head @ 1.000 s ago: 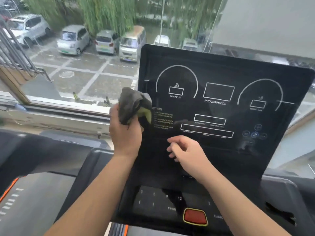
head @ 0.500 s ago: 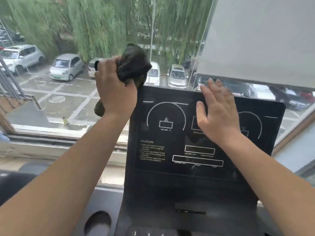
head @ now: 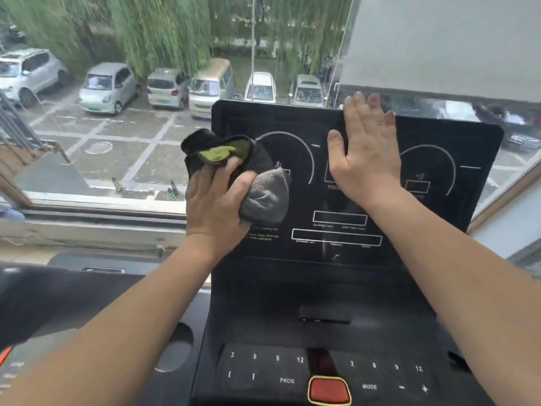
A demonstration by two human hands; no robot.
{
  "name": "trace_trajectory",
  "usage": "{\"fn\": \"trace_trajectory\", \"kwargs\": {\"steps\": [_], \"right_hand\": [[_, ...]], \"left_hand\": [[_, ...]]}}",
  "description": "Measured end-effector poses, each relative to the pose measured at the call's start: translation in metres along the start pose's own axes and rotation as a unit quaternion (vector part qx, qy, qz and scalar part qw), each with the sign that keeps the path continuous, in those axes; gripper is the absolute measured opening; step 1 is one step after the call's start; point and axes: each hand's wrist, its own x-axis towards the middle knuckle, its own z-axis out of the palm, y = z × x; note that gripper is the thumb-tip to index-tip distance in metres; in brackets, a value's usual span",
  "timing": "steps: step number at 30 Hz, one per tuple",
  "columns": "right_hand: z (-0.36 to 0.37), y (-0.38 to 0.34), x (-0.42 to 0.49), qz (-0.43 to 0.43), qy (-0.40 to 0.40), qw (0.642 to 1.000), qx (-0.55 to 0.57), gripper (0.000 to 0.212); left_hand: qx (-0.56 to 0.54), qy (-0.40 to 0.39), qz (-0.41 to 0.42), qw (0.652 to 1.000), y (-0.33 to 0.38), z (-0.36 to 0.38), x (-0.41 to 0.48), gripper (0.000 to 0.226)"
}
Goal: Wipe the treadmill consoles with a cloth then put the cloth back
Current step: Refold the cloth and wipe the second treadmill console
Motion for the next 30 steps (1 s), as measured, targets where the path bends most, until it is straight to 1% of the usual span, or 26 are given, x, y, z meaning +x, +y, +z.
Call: {"fn": "trace_trajectory", "kwargs": {"steps": [2,5,7,10,12,14,17,19,21,22,23,24,25,26,27,28,29,30], "right_hand": [[0.002,-0.011,-0.012,-0.002,-0.003,1.0,0.026,0.066],[0.015,-0.038,-0.055,-0.079,0.023,0.995,0.058,0.062],[0.028,-0.054,-0.084,-0.115,0.016,0.99,0.084,0.058],[0.042,-0.068,-0.117,-0.118,0.001,0.983,0.138,0.049],[0.045,-0.07,-0.132,-0.107,-0.001,0.978,0.179,0.041],[0.046,-0.072,-0.148,-0.078,-0.024,0.971,0.226,0.034],[0.055,-0.081,-0.181,-0.066,-0.104,0.951,0.283,0.033],[0.067,-0.091,-0.211,-0.093,-0.174,0.942,0.273,0.039],[0.082,-0.101,-0.236,-0.119,-0.235,0.93,0.258,0.045],[0.088,-0.104,-0.245,-0.117,-0.257,0.925,0.253,0.048],[0.093,-0.106,-0.252,-0.105,-0.271,0.924,0.247,0.051],[0.099,-0.106,-0.256,-0.091,-0.279,0.926,0.236,0.055],[0.103,-0.106,-0.26,-0.088,-0.286,0.93,0.214,0.06],[0.105,-0.109,-0.264,-0.098,-0.297,0.933,0.178,0.066],[0.107,-0.113,-0.267,-0.113,-0.315,0.933,0.13,0.073],[0.109,-0.119,-0.271,-0.126,-0.338,0.929,0.078,0.078],[0.11,-0.127,-0.273,-0.132,-0.363,0.922,0.034,0.077],[0.11,-0.135,-0.274,-0.127,-0.384,0.915,0.007,0.071]], "left_hand": [[0.007,-0.005,-0.011,1.0,0.002,0.004,-0.02,0.058],[-0.016,-0.023,-0.038,0.999,0.009,0.011,-0.049,0.054],[-0.02,-0.045,-0.054,0.997,0.013,0.014,-0.065,0.052],[-0.034,-0.071,-0.065,0.995,0.015,0.016,-0.089,0.049],[-0.059,-0.108,-0.09,0.988,0.013,0.019,-0.107,0.044],[-0.11,-0.168,-0.156,0.967,0.015,0.02,-0.124,0.04],[-0.159,-0.252,-0.26,0.918,0.025,0.017,-0.14,0.035],[-0.178,-0.319,-0.28,0.888,0.025,0.014,-0.151,0.037],[-0.277,-0.339,-0.285,0.853,0.019,0.005,-0.165,0.038],[-0.354,-0.335,-0.297,0.821,0.012,-0.001,-0.174,0.04],[-0.428,-0.328,-0.324,0.777,0.004,-0.009,-0.183,0.048],[-0.497,-0.309,-0.365,0.724,-0.005,-0.016,-0.191,0.057],[-0.536,-0.279,-0.41,0.683,-0.014,-0.024,-0.198,0.06],[-0.547,-0.24,-0.453,0.662,-0.023,-0.031,-0.203,0.058],[-0.531,-0.201,-0.484,0.666,-0.032,-0.035,-0.208,0.053],[-0.503,-0.166,-0.508,0.679,-0.037,-0.036,-0.21,0.047],[-0.475,-0.137,-0.526,0.692,-0.042,-0.035,-0.212,0.042],[-0.455,-0.117,-0.539,0.699,-0.043,-0.034,-0.213,0.036]]}}
